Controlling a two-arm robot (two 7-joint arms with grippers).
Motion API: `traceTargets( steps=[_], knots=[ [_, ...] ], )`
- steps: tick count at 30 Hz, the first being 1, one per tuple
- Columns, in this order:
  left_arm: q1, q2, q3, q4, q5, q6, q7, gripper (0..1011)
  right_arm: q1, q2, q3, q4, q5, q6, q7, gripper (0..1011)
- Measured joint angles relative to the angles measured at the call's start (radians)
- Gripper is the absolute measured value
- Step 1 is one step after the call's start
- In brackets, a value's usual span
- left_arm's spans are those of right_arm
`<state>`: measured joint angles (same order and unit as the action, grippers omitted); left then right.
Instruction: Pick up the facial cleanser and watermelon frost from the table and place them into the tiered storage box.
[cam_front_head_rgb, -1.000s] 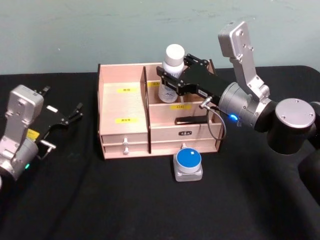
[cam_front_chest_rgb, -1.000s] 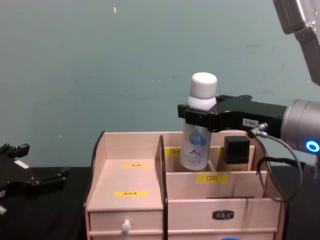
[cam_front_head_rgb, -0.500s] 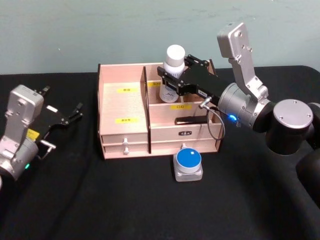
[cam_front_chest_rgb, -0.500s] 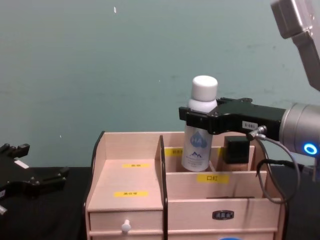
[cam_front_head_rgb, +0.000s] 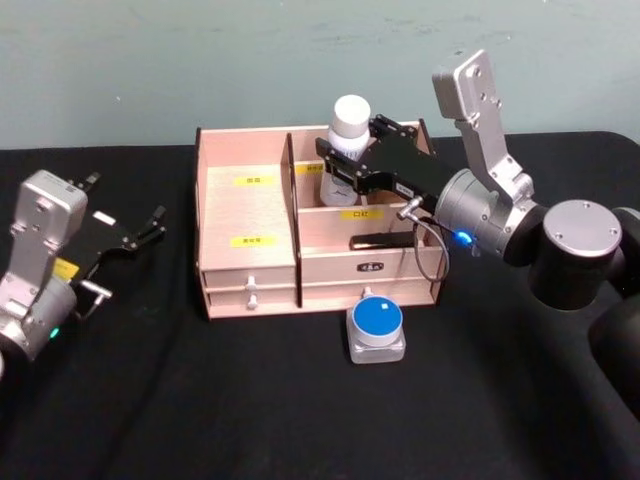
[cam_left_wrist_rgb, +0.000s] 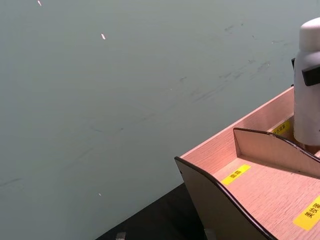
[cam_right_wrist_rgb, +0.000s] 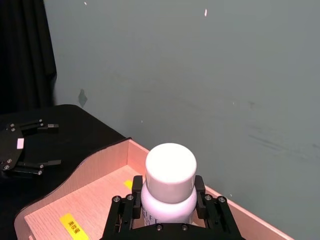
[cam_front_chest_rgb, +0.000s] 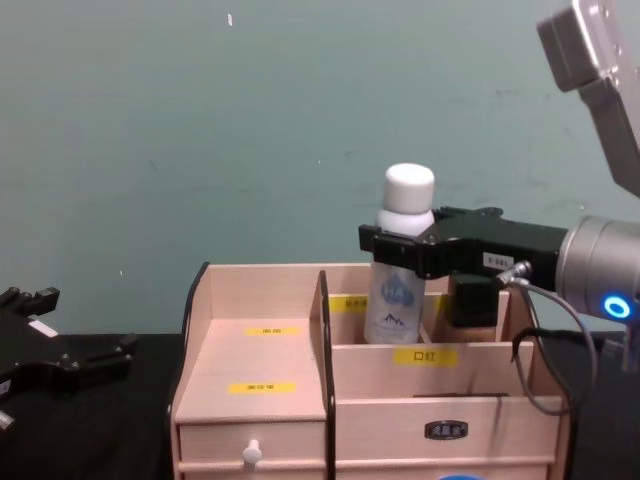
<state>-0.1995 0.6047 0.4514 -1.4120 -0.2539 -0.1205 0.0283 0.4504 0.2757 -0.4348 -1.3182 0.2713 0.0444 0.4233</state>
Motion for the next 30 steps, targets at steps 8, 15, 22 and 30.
traceTargets(
  steps=[8, 15, 22, 30],
  knots=[
    [0.000, 0.000, 0.000, 0.000, 0.000, 0.000, 0.000, 1010, 0.021, -0.007, -0.003, 0.044, 0.012, 0.002, 0.021, 602],
    [0.000, 0.000, 0.000, 0.000, 0.000, 0.000, 0.000, 1010, 0.038, -0.009, -0.011, 0.077, 0.017, 0.004, 0.036, 602],
    [0.000, 0.000, 0.000, 0.000, 0.000, 0.000, 0.000, 1009, 0.053, -0.013, -0.022, 0.108, 0.017, 0.004, 0.048, 602],
    [0.000, 0.000, 0.000, 0.000, 0.000, 0.000, 0.000, 1009, 0.062, -0.015, -0.030, 0.126, 0.015, 0.007, 0.054, 602]
  ],
)
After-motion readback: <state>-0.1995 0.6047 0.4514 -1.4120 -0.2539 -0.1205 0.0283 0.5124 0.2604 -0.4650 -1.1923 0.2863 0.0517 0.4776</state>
